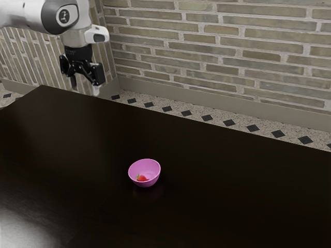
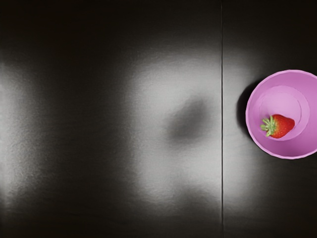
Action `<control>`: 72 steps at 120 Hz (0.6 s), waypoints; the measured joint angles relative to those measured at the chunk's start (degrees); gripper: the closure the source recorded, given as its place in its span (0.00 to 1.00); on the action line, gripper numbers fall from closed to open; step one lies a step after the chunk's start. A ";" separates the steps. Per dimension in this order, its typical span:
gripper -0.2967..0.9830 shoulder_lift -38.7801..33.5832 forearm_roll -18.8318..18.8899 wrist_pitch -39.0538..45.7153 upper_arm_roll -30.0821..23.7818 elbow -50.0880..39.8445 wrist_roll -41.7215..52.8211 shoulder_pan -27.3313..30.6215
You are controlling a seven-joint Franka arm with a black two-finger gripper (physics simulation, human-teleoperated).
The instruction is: Take strawberry from the bowl
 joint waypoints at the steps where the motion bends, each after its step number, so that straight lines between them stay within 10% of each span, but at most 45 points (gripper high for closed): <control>1: 0.23 0.00 -0.01 0.11 0.00 0.00 0.02 0.02; 40: 0.23 0.24 0.25 2.64 -0.88 -1.84 1.90 0.44; 72: 0.23 0.40 0.37 14.32 -2.58 -10.49 23.64 -0.07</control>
